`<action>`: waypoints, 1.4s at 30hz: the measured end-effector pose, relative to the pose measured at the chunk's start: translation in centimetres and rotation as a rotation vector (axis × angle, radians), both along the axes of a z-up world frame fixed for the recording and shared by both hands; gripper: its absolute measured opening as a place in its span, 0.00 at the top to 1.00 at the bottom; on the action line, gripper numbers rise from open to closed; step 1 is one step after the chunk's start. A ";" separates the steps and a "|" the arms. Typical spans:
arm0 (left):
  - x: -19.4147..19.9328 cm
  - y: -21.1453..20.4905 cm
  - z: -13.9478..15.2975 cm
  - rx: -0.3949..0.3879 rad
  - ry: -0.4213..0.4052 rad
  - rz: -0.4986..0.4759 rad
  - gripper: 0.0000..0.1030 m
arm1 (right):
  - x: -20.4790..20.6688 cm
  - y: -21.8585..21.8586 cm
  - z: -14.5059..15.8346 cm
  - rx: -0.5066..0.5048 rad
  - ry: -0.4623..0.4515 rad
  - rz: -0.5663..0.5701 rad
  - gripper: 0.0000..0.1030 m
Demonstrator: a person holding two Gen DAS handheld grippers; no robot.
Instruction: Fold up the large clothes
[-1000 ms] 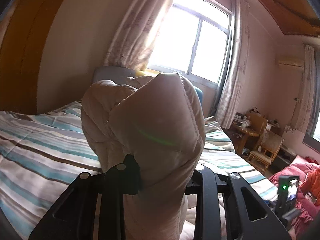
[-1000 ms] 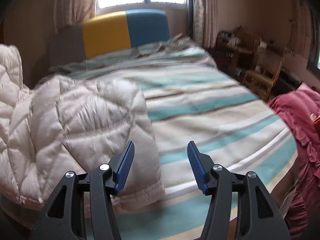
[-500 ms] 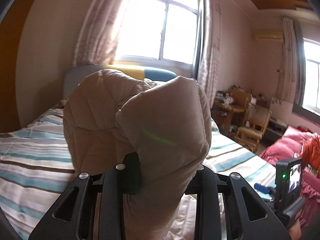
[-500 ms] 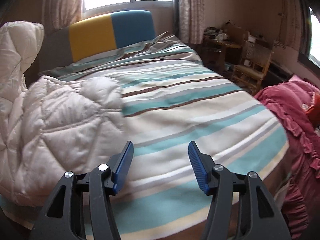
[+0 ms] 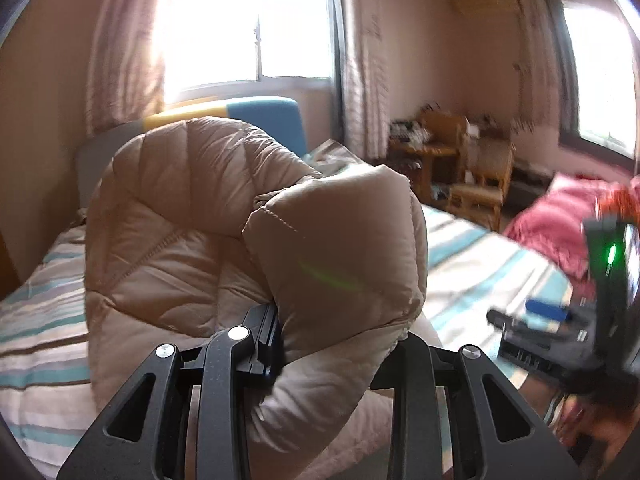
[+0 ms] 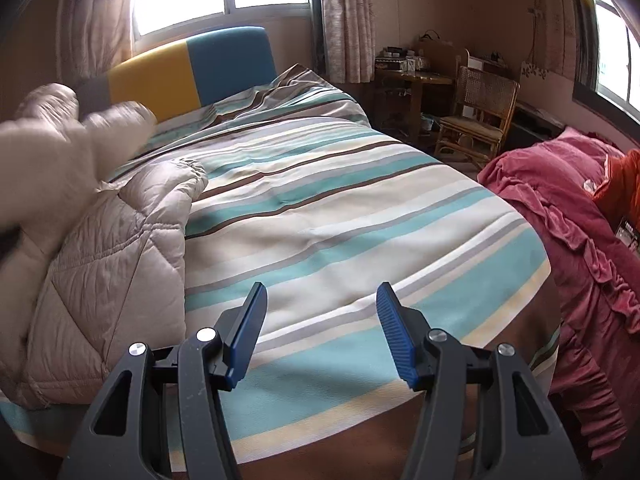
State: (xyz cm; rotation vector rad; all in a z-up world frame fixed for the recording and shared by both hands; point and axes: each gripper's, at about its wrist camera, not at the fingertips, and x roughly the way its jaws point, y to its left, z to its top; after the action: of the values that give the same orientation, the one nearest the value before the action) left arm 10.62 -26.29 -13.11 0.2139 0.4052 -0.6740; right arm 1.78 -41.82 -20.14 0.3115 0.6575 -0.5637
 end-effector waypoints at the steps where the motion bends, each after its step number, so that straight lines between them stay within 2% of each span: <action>1: -0.2 -0.6 -0.6 0.021 -0.007 -0.017 0.71 | -0.2 -0.2 0.0 0.003 0.000 -0.004 0.45; 4: -0.1 -1.5 -2.0 0.052 -0.009 -0.048 0.67 | -0.4 -0.7 -0.2 0.015 0.004 -0.010 0.45; 7: 0.5 -2.0 -3.0 0.054 0.023 -0.069 0.62 | -0.7 -0.9 -0.3 0.026 0.012 -0.017 0.45; 11: 0.8 -2.0 -3.7 0.075 0.042 -0.111 0.47 | -0.8 -0.7 -0.1 0.031 0.001 -0.013 0.44; 13: 0.7 -1.5 -3.4 0.047 0.077 -0.174 0.24 | -0.8 -0.5 0.0 0.031 -0.001 -0.007 0.44; 15: 0.3 -0.9 -2.8 0.005 0.093 -0.213 0.13 | -0.7 -0.2 0.1 0.032 -0.005 -0.001 0.44; 20: -0.3 1.5 -1.0 -0.084 0.145 -0.213 0.12 | -0.4 0.2 0.3 0.022 -0.007 0.012 0.44; 24: -0.6 5.1 0.3 -0.185 0.178 -0.207 0.12 | -0.3 0.5 0.7 0.015 -0.015 0.022 0.43; 28: -0.1 9.8 1.5 -0.262 0.164 -0.110 0.12 | 0.2 1.3 1.8 0.000 -0.034 0.047 0.42; 31: 1.9 14.6 1.6 -0.360 0.193 0.062 0.12 | 0.8 2.1 3.4 -0.012 -0.070 0.076 0.42; 33: 4.2 18.0 1.2 -0.409 0.217 0.238 0.12 | 1.6 2.9 5.2 -0.021 -0.108 0.108 0.41; 36: 8.1 20.8 0.2 -0.404 0.259 0.451 0.12 | 3.4 4.6 8.2 -0.034 -0.169 0.177 0.40; 38: 10.3 21.9 -0.5 -0.376 0.246 0.541 0.12 | 4.9 6.4 10.6 -0.069 -0.219 0.241 0.40; 39: 11.6 22.0 -0.8 -0.354 0.247 0.578 0.13 | 5.5 7.2 11.4 -0.077 -0.235 0.268 0.40; 42: 15.0 20.6 -1.5 -0.341 0.293 0.576 0.30 | 9.0 9.7 13.5 -0.090 -0.256 0.364 0.40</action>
State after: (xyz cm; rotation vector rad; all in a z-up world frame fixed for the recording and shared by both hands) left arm 25.61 -5.66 -14.57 -0.3233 0.5931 -0.1942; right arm 10.73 -32.15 -6.60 0.1690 0.4255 -0.1986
